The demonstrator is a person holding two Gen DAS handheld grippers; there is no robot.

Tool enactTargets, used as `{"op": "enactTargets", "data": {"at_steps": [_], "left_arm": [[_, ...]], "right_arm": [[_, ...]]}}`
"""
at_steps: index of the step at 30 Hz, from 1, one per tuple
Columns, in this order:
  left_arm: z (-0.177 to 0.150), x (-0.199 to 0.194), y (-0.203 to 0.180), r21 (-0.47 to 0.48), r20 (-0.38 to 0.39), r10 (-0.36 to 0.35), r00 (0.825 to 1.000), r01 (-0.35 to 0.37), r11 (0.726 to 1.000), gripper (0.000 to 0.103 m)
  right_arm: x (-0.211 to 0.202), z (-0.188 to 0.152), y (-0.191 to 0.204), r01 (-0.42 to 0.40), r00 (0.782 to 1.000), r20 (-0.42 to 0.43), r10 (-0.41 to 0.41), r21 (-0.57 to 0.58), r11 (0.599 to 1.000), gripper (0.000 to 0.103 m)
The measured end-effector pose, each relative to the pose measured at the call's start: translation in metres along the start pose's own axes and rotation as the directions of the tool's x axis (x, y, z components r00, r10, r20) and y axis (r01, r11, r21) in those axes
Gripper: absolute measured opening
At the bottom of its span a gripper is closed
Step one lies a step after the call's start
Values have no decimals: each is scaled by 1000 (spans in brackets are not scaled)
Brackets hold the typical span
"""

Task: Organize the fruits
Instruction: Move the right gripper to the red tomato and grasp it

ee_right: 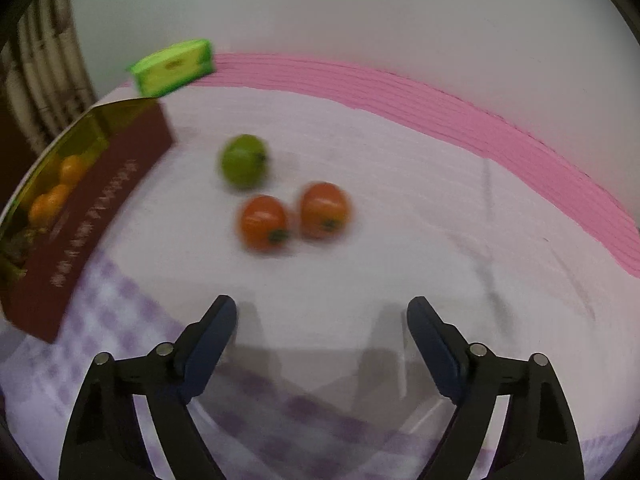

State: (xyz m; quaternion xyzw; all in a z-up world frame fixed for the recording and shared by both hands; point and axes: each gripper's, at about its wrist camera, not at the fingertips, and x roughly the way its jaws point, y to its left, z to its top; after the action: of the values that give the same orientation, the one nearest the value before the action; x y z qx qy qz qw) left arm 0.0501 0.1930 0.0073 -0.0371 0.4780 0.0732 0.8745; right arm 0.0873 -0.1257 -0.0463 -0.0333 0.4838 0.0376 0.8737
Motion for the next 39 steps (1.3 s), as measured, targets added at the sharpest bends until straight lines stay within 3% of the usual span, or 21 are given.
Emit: {"op": "enactTargets", "data": {"at_steps": [6,23,32,39], "left_arm": [[1,-1,4,-18,0,-1,1000,1,1000,84],[3,1,7,-33,-8,-12,1000,12,999,84],[3,2,9,-41,-13,-14,1000,14,999,85],[3,3,9,-47,-15,-8,1000,8,999,92]], "right_arm": [[1,11,19,-63,998,14,62,8,998,58],[19,35,28,-89,996,23,87,61,994,31],[23,37,37,-73,997,25,72,37,997,31],[9,36,40,-85,996,40,84,30,996,31]]}}
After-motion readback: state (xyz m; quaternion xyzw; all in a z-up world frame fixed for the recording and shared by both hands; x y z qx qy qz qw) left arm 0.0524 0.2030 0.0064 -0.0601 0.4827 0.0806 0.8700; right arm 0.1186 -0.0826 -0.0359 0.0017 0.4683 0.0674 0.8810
